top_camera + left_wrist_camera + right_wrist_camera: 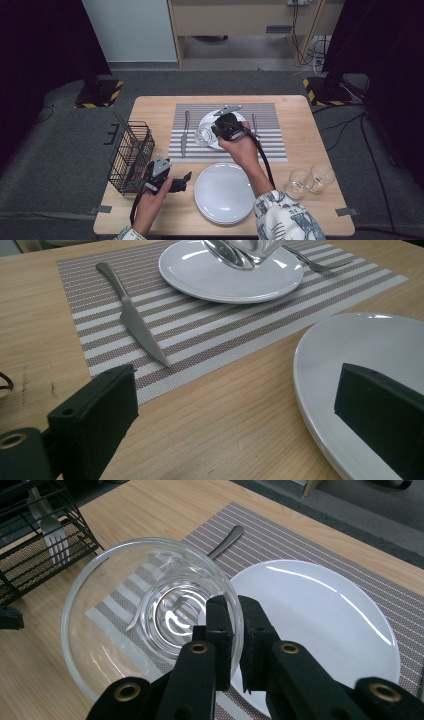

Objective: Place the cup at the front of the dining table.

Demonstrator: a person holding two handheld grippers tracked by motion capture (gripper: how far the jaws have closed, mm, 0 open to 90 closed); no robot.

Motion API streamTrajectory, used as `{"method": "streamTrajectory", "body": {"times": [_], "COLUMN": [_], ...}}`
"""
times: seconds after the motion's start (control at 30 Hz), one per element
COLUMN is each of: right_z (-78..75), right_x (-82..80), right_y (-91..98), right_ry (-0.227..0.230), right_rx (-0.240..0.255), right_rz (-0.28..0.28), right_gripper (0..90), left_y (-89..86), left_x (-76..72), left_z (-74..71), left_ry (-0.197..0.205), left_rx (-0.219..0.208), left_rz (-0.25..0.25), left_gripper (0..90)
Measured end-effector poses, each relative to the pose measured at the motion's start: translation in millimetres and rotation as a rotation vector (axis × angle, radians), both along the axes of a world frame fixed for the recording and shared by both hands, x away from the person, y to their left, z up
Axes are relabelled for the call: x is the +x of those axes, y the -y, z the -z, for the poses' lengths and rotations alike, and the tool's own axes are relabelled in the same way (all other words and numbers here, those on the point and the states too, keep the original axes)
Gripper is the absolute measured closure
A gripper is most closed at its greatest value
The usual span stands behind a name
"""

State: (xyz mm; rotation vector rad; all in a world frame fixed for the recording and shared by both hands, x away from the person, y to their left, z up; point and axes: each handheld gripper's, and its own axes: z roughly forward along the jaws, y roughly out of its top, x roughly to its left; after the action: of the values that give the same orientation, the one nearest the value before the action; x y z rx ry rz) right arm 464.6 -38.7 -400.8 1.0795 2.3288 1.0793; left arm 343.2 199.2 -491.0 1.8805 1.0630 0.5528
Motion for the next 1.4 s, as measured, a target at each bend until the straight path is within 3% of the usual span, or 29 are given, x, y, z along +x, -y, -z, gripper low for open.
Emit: {"method": "streamTrajectory", "body": {"times": [0.87,1.4], "right_z": [36.0,46.4], "right_x": [3.7,4.5], "right_y": [-15.3,-22.0], "right_ry": [-0.059,-0.090], "right_rx": [-0.035,-0.055], "right_rz": [-0.018,-0.016], "right_gripper": [84.9,85.0], "left_y": [-0.3,-0.8], "left_x": [0.5,0.6], "left_z": [1.1,1.1], "left_ry": [-0.003,-0.002], "left_rx": [0.002,0.002], "left_rz": [0.000,0.000], "left_gripper": [3.3,3.3]}}
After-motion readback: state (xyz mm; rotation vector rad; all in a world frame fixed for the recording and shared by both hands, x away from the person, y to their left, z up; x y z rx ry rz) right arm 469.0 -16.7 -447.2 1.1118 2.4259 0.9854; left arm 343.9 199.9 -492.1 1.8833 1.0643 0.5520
